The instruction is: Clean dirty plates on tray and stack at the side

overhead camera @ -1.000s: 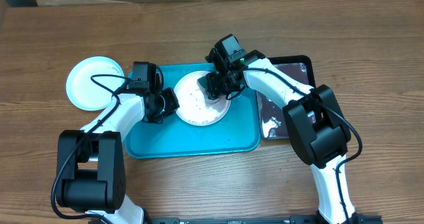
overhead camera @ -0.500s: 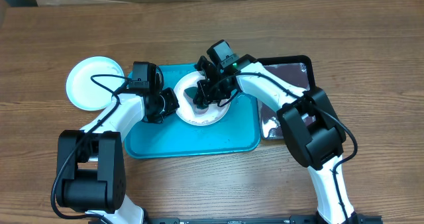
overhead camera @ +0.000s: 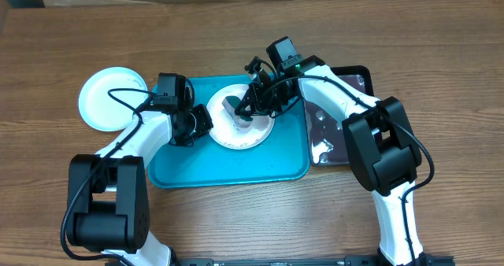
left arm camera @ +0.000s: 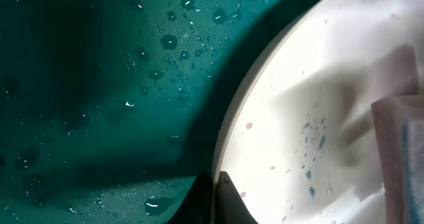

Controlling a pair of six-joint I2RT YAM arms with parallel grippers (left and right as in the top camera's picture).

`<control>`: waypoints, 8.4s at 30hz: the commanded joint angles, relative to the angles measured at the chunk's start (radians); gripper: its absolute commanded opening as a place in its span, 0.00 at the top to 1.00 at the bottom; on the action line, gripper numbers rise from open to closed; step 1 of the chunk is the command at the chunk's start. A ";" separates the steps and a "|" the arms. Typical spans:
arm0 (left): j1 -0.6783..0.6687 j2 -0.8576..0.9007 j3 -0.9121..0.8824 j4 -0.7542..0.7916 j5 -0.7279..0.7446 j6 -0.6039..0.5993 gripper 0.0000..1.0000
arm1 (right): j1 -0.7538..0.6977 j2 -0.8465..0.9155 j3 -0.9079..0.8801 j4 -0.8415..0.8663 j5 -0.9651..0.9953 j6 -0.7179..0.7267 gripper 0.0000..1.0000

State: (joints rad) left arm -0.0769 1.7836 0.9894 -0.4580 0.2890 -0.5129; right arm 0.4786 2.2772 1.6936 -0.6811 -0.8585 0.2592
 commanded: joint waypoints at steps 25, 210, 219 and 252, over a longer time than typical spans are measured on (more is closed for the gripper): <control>-0.009 0.012 0.012 0.005 0.016 0.027 0.96 | 0.040 -0.040 -0.169 0.334 -0.163 0.105 0.96; -0.410 -0.020 0.563 -0.256 -0.513 0.099 0.96 | -0.599 -0.419 -0.234 -0.244 0.916 -0.021 0.00; -0.594 -0.020 0.563 -0.235 -0.773 0.141 0.96 | -0.599 -0.419 -0.234 -0.244 0.916 -0.021 0.00; -0.880 -0.020 0.563 0.088 -1.226 0.636 0.96 | -0.599 -0.419 -0.234 -0.244 0.916 -0.021 0.00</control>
State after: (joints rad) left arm -0.9379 1.7836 1.5211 -0.3965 -0.8509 0.0326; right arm -0.1226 1.8702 1.4418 -0.9276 0.0586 0.2352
